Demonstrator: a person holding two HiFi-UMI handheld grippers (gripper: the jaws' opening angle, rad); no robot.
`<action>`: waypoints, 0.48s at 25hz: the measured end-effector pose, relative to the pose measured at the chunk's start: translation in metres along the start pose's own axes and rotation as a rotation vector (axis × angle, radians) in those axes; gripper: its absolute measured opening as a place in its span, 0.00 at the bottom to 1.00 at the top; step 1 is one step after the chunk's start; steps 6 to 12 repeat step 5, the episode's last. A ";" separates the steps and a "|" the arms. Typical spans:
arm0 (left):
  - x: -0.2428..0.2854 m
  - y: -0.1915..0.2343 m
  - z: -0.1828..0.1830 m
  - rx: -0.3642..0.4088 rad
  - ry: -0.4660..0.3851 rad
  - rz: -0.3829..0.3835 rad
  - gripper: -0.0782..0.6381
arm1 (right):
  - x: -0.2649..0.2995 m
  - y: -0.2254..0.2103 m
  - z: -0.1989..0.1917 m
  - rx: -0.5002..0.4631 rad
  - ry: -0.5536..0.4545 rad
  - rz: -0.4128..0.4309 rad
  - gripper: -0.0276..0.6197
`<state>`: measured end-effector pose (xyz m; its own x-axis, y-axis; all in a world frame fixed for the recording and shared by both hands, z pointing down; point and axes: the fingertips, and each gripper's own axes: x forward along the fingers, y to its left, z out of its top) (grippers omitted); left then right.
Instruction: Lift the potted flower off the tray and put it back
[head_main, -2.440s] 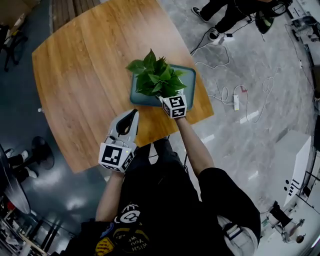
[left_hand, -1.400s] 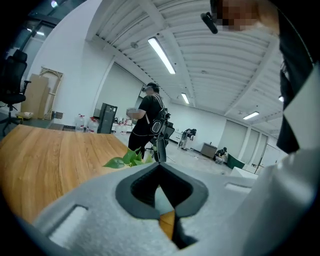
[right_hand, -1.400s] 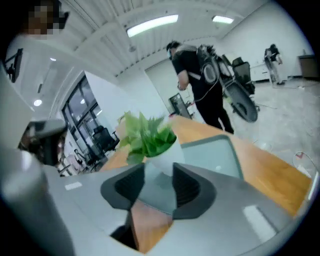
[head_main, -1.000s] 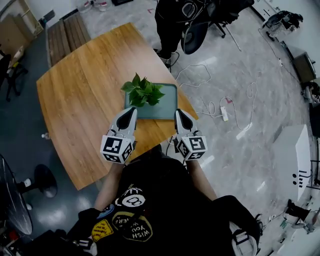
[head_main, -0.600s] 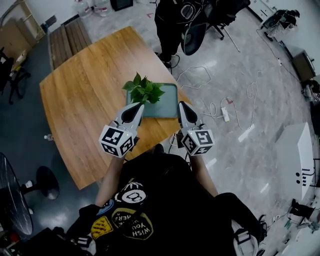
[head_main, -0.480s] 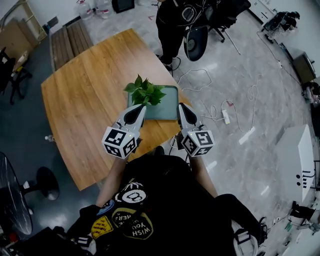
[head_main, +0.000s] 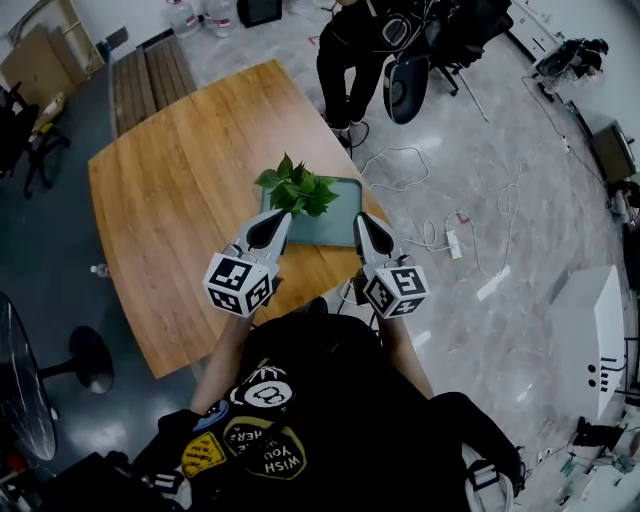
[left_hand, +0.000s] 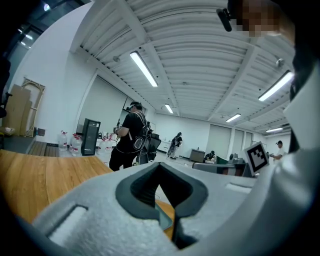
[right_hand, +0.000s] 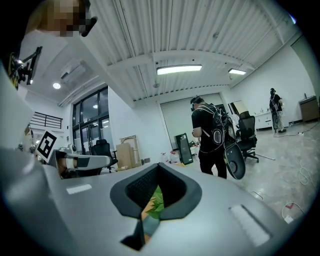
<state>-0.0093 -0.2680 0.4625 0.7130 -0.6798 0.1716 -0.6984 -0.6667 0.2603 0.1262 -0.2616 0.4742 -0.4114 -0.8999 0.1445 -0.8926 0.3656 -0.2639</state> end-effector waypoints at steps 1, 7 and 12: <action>0.000 0.001 -0.001 -0.002 0.002 0.003 0.10 | 0.001 0.000 -0.001 0.002 0.001 -0.001 0.04; 0.000 0.001 -0.002 -0.005 0.007 0.008 0.10 | 0.002 0.000 0.000 0.005 0.002 0.004 0.04; 0.000 0.001 -0.002 -0.005 0.007 0.008 0.10 | 0.002 0.000 0.000 0.005 0.002 0.004 0.04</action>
